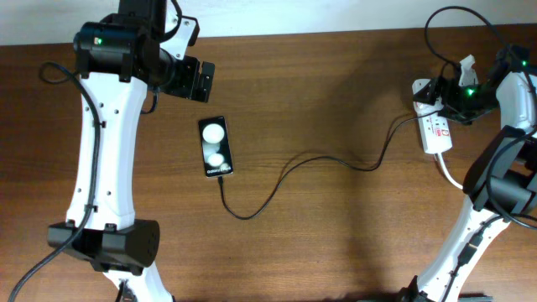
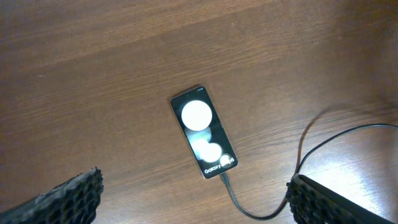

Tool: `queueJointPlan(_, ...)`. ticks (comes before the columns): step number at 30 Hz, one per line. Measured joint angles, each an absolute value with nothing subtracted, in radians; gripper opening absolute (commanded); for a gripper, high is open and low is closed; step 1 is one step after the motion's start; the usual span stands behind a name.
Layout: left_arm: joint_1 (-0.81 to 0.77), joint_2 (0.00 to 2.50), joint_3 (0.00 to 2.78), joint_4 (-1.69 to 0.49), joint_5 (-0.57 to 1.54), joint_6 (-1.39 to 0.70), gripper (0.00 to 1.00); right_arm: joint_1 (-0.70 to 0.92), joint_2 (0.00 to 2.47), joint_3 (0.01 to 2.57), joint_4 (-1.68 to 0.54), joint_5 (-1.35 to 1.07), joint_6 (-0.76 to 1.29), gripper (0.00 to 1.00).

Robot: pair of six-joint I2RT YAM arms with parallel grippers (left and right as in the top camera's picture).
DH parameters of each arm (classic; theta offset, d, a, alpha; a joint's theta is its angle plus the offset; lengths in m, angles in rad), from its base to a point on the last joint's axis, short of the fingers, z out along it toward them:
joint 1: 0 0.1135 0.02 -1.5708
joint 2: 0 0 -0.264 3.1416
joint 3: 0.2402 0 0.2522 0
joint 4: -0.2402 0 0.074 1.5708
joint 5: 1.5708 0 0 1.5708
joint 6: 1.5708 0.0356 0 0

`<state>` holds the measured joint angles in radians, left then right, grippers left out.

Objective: Plug charger to phone and switch on socket
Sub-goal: 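Press the red socket switch beside the adapter with the right gripper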

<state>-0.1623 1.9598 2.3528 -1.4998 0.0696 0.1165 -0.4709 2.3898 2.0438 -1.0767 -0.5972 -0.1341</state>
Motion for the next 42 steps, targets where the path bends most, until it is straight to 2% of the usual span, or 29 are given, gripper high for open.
queueJointPlan(14, -0.162, 1.960, 2.353, -1.500, 0.070, 0.117, 0.99, -0.491, 2.401, 2.038, -1.008, -0.619, -0.139, 0.99)
queueJointPlan(42, -0.162, 1.960, 2.353, -1.500, 0.070, 0.117, 0.99, -0.482, 2.402, 2.057, -1.070, -0.611, -0.130, 0.99)
